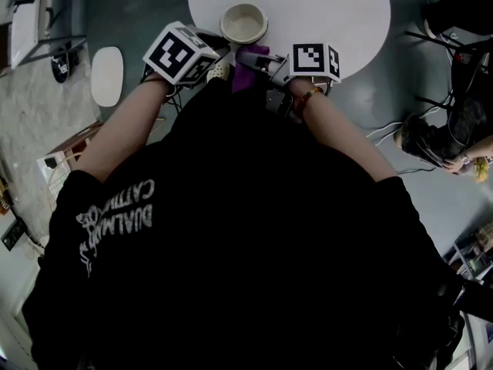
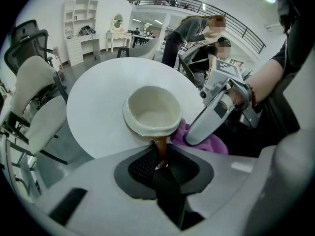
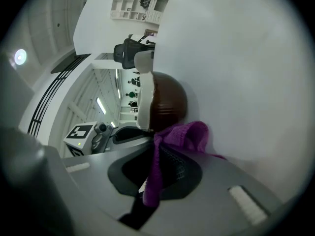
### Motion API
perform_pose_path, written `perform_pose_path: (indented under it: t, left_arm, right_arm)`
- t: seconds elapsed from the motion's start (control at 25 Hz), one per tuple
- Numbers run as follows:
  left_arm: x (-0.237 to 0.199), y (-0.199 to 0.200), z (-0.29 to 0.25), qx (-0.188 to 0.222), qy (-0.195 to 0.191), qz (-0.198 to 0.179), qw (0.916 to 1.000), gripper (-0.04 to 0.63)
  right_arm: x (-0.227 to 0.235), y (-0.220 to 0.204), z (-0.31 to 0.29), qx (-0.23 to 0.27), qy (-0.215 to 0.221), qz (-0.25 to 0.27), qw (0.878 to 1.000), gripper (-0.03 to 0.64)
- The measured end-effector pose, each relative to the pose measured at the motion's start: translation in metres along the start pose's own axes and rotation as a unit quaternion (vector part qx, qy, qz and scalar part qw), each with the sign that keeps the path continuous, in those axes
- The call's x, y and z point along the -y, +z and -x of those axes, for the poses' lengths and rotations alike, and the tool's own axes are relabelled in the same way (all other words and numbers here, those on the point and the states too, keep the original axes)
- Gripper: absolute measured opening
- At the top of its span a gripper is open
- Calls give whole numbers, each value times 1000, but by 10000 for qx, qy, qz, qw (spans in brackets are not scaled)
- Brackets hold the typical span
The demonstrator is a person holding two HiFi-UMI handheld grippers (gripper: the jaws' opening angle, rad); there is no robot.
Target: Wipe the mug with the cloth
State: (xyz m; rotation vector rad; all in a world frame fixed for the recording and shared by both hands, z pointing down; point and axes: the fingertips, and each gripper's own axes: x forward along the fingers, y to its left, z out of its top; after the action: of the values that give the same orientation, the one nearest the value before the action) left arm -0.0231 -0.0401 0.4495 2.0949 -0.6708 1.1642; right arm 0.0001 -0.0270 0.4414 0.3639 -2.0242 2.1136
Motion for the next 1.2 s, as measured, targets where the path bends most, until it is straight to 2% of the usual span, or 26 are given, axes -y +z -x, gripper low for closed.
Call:
perform_pose_path:
  t: [0.16,0.44,0.76,1.2]
  left_arm:
    - [4,6,-3,9,-22,21,10000,69]
    - [3,4,-1,33,52,-46,10000,69]
    - [5,-2,0,36,33,-75,10000,69]
    - [7,-2,1,27,47,-109,9999,69]
  right_arm:
    - [-13,-1,-4,-199,204,263,9992,29]
    - [-20,1,-3,-79,411,410,9983,29]
    - [3,11,19,193,14,597,9980,29]
    - [14,21,33,434,-205,551,9973,31]
